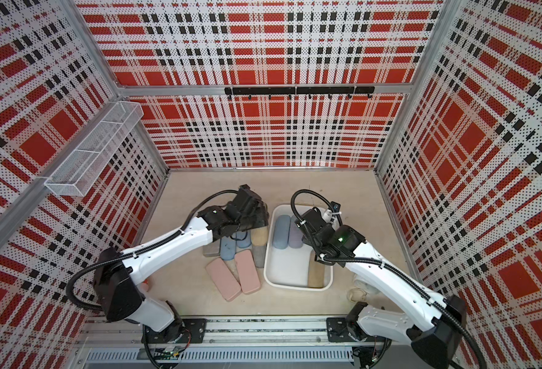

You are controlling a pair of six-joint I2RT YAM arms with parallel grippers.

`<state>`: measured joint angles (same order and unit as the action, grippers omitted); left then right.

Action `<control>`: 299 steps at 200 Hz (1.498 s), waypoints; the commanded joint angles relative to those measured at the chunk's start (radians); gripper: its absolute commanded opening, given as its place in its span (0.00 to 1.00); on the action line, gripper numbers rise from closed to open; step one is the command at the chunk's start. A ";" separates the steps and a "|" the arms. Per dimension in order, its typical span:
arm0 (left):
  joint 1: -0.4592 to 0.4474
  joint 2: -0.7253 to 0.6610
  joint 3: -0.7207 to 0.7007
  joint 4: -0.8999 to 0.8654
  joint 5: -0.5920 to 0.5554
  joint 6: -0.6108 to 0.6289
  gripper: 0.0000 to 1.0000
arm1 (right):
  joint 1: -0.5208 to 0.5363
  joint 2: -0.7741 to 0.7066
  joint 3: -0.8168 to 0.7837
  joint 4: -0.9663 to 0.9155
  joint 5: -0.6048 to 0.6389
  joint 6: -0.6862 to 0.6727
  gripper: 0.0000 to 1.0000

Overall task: Put the glasses cases into the storage boxes
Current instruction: Pick up the glasses case at the center of the board, then place the glasses case in the storage box.

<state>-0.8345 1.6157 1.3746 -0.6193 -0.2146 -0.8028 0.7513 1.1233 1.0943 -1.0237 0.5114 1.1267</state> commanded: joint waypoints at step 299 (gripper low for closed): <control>-0.192 0.493 0.168 -0.027 0.436 0.041 0.65 | -0.072 -0.138 -0.147 -0.090 -0.051 0.139 0.64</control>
<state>-1.0264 2.0796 1.4979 -0.6224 0.1608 -0.7589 0.6842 1.0145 0.9642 -1.1133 0.4583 1.2381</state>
